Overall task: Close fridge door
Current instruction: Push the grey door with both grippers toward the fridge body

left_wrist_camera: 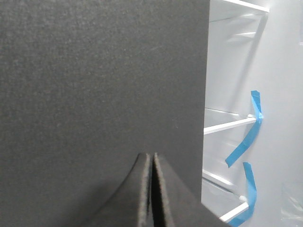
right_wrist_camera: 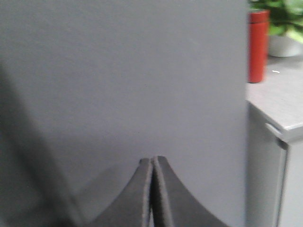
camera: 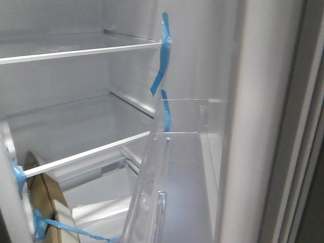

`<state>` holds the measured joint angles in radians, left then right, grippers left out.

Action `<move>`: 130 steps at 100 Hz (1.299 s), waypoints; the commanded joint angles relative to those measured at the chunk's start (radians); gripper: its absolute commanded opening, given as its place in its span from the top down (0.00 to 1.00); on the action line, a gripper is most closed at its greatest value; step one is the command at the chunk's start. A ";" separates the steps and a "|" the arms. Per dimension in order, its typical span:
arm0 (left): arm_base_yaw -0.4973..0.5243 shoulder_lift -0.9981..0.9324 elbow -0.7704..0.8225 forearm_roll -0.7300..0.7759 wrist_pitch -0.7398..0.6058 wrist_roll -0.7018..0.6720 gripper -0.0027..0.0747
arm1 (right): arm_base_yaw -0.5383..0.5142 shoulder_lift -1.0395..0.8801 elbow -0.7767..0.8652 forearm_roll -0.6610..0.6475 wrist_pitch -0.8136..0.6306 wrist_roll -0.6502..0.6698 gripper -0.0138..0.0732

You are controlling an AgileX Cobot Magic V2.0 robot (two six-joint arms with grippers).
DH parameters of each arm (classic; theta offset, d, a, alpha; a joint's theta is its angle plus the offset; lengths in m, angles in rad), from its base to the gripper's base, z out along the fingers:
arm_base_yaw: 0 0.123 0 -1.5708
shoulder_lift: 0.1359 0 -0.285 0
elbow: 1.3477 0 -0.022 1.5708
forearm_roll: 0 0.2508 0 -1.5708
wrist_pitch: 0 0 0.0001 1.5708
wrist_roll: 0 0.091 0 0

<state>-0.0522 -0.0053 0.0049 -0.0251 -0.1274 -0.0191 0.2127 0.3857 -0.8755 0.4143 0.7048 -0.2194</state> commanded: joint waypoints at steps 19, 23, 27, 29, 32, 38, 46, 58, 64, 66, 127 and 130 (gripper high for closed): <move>0.004 -0.010 0.035 -0.005 -0.073 -0.004 0.99 | 0.146 0.126 -0.138 0.022 -0.048 -0.038 0.89; 0.004 -0.010 0.035 -0.005 -0.073 -0.004 0.99 | 0.159 0.141 -0.155 0.022 -0.046 -0.038 0.89; 0.004 -0.010 0.035 -0.005 -0.073 -0.004 0.99 | 0.174 0.158 -0.168 0.022 -0.043 -0.040 0.89; 0.004 -0.010 0.035 -0.005 -0.073 -0.004 0.99 | 0.180 0.167 -0.174 0.022 -0.042 -0.040 0.89; 0.004 -0.010 0.035 -0.005 -0.073 -0.004 0.99 | 0.189 0.177 -0.183 0.024 -0.042 -0.040 0.89; 0.004 -0.010 0.035 -0.005 -0.073 -0.004 0.99 | 0.206 0.201 -0.202 0.026 -0.042 -0.043 0.89; 0.004 -0.010 0.035 -0.005 -0.073 -0.004 0.99 | 0.224 0.230 -0.225 0.047 -0.042 -0.067 0.89; 0.004 -0.010 0.035 -0.005 -0.073 -0.004 0.99 | 0.246 0.288 -0.261 0.092 -0.049 -0.112 0.89; 0.004 -0.010 0.035 -0.005 -0.073 -0.004 0.99 | 0.253 0.324 -0.275 0.097 -0.058 -0.121 0.89; 0.004 -0.010 0.035 -0.005 -0.073 -0.004 0.99 | 0.256 0.337 -0.279 0.097 -0.063 -0.121 0.89; 0.004 -0.010 0.035 -0.005 -0.073 -0.004 0.99 | 0.425 0.775 -0.470 0.103 -0.260 -0.190 0.89; 0.004 -0.010 0.035 -0.005 -0.073 -0.004 0.99 | 0.427 0.797 -0.483 0.103 -0.262 -0.190 0.89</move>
<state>-0.0522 -0.0053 0.0049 -0.0251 -0.1274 -0.0191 0.6264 1.1393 -1.2946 0.4931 0.5437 -0.3907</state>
